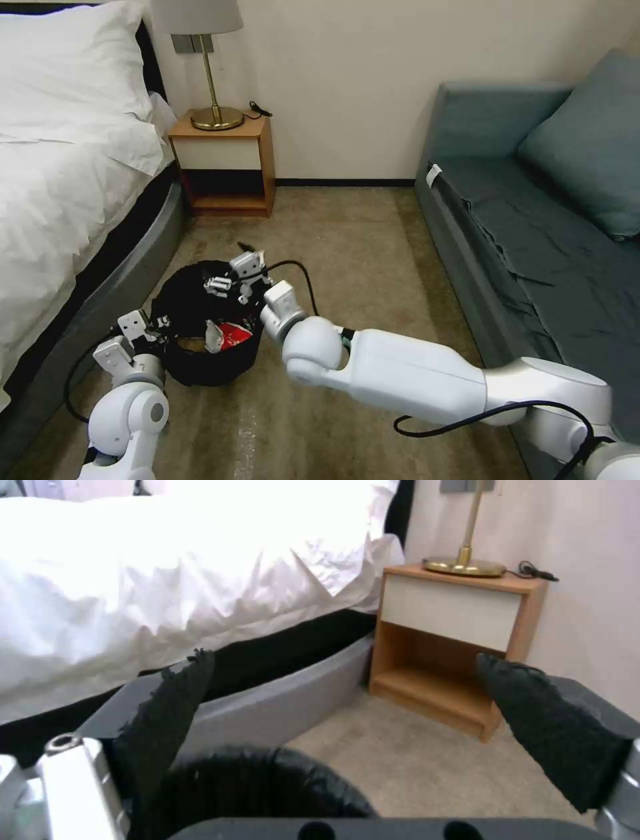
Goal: Pick up the trash bin, then pick up the garbage on the floor and place it into the trash bin.
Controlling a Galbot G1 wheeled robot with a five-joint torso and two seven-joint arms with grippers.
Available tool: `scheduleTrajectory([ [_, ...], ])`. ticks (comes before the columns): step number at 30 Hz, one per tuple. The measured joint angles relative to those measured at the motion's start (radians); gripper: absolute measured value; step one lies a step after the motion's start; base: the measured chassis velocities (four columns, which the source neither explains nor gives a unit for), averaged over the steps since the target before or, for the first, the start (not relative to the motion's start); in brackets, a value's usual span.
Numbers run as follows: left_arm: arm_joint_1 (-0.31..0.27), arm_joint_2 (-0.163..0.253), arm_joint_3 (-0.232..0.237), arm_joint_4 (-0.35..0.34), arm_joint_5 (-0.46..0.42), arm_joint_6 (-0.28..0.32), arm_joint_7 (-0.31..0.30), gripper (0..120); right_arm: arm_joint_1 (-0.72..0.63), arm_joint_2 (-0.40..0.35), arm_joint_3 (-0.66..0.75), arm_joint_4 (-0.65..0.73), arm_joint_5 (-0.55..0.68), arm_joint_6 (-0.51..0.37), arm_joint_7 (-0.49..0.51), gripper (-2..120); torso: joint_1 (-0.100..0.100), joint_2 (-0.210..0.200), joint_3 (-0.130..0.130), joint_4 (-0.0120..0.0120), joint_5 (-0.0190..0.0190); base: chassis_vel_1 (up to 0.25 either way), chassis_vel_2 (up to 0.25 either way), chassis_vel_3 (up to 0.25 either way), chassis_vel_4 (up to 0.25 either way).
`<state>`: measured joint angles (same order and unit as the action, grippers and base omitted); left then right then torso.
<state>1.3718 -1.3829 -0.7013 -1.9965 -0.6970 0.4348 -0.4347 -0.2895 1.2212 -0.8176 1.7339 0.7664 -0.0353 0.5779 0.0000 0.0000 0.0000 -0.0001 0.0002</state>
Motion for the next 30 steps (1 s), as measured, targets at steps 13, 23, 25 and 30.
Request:
scheduleTrajectory([
  [13,-0.041,-0.004,-0.011,0.179,-0.042,-0.037,0.007,4,-0.040,-0.024,0.019,0.011,-0.019,0.003,0.004,100,0.000,0.000,0.000,0.0003,0.0003,0.000,0.000,0.000,0.000],
  [23,-0.040,-0.004,-0.020,0.208,-0.016,-0.070,0.041,4,-0.062,-0.031,0.027,0.003,-0.027,0.006,0.004,100,0.000,0.000,0.000,0.0002,-0.0005,0.000,0.000,0.000,0.000],
  [25,-0.034,-0.002,-0.022,0.198,0.021,-0.091,0.074,7,-0.068,-0.032,0.029,0.001,-0.027,0.006,0.004,100,0.000,0.000,0.000,-0.0003,-0.0014,0.000,0.000,0.000,0.000],
  [30,-0.020,0.008,-0.032,0.172,0.107,-0.149,0.124,23,-0.078,-0.038,0.036,0.001,-0.027,0.007,0.004,100,0.000,0.000,0.000,0.0000,-0.0004,0.000,0.000,0.000,0.000],
])
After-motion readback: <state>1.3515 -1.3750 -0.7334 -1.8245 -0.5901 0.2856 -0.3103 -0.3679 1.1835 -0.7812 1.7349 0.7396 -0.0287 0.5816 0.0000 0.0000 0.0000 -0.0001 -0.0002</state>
